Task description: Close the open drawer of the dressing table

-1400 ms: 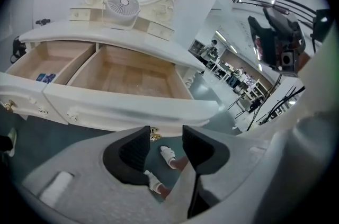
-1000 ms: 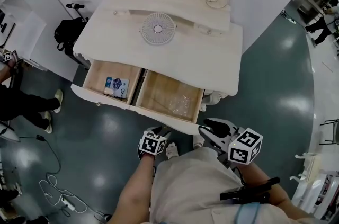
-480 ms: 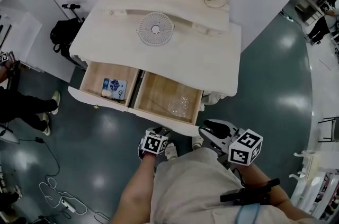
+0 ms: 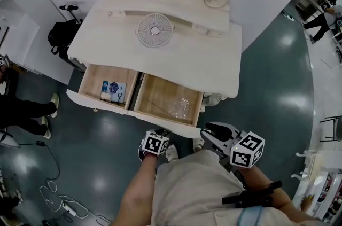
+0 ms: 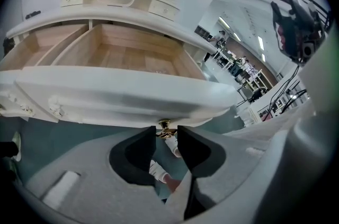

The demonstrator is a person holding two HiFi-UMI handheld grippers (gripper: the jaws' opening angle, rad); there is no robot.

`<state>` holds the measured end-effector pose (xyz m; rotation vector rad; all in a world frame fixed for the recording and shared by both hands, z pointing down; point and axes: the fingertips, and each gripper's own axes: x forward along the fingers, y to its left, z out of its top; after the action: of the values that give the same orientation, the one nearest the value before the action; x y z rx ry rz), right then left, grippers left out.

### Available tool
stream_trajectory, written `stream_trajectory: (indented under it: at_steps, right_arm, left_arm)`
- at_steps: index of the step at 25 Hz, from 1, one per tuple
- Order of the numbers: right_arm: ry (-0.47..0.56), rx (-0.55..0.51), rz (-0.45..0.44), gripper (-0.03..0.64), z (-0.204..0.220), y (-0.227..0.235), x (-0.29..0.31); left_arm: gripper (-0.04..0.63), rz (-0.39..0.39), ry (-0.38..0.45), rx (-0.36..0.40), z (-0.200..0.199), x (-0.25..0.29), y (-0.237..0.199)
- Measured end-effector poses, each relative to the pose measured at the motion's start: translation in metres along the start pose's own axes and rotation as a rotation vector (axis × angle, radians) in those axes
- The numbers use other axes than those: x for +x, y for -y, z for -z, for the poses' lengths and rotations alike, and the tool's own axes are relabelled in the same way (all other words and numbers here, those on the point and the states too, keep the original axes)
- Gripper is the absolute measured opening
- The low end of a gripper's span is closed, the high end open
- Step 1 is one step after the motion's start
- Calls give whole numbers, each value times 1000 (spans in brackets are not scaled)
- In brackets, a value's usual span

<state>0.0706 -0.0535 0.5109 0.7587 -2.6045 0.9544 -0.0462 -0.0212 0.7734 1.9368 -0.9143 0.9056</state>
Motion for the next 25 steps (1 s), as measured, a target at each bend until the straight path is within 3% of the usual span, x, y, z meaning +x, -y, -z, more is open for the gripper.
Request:
stream_trajectory:
  at_steps: [25]
  right_arm:
    - [-14, 20, 18, 137, 0, 10, 4]
  left_arm:
    - [129, -10, -10, 27, -32, 11, -7]
